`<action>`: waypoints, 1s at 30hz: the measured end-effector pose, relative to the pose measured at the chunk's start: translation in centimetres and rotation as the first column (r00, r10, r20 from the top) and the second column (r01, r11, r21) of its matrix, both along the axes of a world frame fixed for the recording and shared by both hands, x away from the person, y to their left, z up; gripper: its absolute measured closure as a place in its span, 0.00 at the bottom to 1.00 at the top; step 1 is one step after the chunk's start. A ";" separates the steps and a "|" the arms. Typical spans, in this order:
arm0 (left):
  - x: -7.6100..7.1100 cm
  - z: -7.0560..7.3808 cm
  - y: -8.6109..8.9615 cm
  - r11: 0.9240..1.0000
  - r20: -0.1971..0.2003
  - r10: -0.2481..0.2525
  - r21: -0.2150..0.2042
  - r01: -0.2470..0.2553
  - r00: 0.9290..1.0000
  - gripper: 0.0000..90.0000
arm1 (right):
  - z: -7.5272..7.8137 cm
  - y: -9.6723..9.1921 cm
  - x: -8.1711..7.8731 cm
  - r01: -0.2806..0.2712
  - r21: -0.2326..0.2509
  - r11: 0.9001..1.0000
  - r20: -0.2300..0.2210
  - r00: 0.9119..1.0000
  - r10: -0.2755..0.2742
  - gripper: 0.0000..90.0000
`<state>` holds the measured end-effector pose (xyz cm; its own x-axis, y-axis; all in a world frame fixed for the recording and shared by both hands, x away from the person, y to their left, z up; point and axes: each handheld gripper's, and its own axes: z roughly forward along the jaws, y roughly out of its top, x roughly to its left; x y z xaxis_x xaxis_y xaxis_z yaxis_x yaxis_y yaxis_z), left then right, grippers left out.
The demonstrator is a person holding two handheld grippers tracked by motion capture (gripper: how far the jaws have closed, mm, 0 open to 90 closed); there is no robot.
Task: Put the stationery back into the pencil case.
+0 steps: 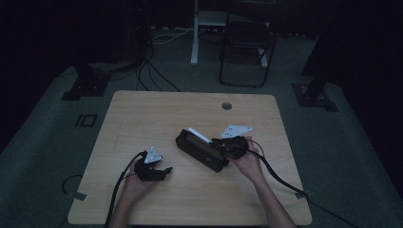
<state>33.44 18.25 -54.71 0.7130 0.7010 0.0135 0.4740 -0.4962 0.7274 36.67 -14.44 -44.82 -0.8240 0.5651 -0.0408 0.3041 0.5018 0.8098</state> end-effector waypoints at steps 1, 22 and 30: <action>0.0 0.0 0.0 1.000 0.000 0.000 0.000 0.000 1.000 0.38 | -0.2 0.2 0.1 0.002 0.000 1.000 -0.006 1.000 -0.002 0.88; 0.0 0.0 0.0 1.000 0.000 -0.001 0.002 0.001 1.000 0.37 | -0.9 1.1 0.4 0.033 0.035 0.999 0.006 0.999 -0.033 0.55; 0.0 0.0 0.0 1.000 -0.001 -0.001 0.001 0.001 1.000 0.37 | -0.6 -1.6 0.1 0.105 0.055 0.993 0.012 0.994 -0.106 0.48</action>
